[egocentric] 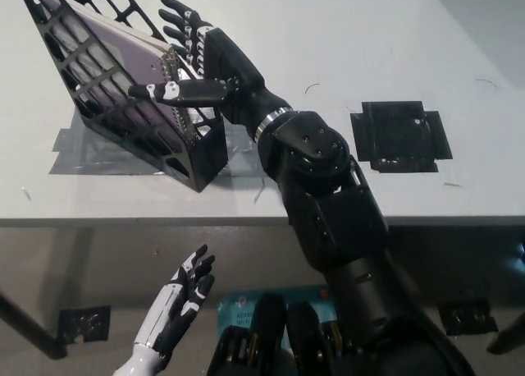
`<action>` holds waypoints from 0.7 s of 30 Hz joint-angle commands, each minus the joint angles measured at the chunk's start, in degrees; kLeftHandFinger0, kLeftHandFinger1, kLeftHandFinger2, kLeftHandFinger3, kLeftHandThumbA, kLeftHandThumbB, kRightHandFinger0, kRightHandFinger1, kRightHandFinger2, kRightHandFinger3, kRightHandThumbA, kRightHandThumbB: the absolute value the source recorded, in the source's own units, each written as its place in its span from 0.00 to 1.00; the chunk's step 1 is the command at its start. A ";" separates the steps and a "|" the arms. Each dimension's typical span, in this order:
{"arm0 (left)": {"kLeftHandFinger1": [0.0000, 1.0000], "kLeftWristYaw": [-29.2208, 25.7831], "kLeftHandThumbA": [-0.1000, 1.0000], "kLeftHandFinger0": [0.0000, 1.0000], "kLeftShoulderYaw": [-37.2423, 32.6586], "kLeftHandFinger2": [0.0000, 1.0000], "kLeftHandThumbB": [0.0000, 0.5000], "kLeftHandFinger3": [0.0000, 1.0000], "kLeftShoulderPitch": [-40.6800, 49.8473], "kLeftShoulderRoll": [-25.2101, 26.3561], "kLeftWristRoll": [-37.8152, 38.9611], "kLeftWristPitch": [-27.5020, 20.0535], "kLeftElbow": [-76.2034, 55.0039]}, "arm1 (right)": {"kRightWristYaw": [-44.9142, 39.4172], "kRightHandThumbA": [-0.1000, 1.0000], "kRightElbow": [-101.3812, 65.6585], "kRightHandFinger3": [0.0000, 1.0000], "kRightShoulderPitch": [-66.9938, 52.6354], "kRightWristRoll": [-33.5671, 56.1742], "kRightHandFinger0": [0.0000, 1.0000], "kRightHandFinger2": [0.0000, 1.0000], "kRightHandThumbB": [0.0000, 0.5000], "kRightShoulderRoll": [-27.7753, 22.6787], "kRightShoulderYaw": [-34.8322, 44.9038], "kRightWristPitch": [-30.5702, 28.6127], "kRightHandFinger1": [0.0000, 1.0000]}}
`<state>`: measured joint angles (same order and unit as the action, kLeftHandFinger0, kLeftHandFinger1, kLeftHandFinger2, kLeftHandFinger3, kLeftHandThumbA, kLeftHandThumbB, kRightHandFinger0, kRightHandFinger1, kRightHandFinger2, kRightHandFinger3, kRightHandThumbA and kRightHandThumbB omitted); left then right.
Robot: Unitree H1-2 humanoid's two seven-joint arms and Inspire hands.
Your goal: A shelf with a book inside it is placed on the center of the desk infront of the robot. The robot uses its right hand to grab the book, take it out and hand it to a person.
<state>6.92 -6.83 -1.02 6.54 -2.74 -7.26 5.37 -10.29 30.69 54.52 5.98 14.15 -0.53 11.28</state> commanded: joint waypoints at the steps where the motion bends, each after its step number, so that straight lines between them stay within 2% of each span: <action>1: 1.00 0.53 0.87 1.00 0.08 1.00 0.57 1.00 -0.72 0.44 -0.20 -0.96 -1.68 | -2.12 1.00 2.72 1.00 3.43 5.27 1.00 1.00 0.59 2.24 2.05 -1.72 1.00; 6: 1.00 0.73 0.85 1.00 -0.04 1.00 0.55 1.00 -1.10 0.70 -0.41 -1.51 -1.53 | -2.63 1.00 4.36 1.00 3.85 6.05 1.00 1.00 0.64 2.59 2.39 -2.79 1.00; 13: 1.00 0.88 0.85 1.00 -0.16 1.00 0.62 1.00 -1.49 0.95 -0.72 0.30 -2.22 | -3.23 1.00 0.39 1.00 3.55 7.90 1.00 1.00 0.56 3.68 1.79 -2.09 1.00; 19: 1.00 0.44 0.87 1.00 -0.43 1.00 0.63 1.00 -1.59 1.16 -1.98 0.50 -2.56 | -3.43 1.00 -0.27 1.00 3.79 7.21 1.00 1.00 0.51 3.68 0.73 -2.73 1.00; 21: 1.00 0.37 0.88 1.00 -0.40 1.00 0.63 1.00 -1.92 1.36 -2.21 -0.40 -1.95 | -3.56 1.00 -1.39 1.00 3.46 6.78 1.00 1.00 0.56 3.33 0.21 -2.66 1.00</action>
<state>6.93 -6.97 -1.96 7.12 -3.63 -6.69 5.06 -11.79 32.79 55.29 11.48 16.35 1.02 9.70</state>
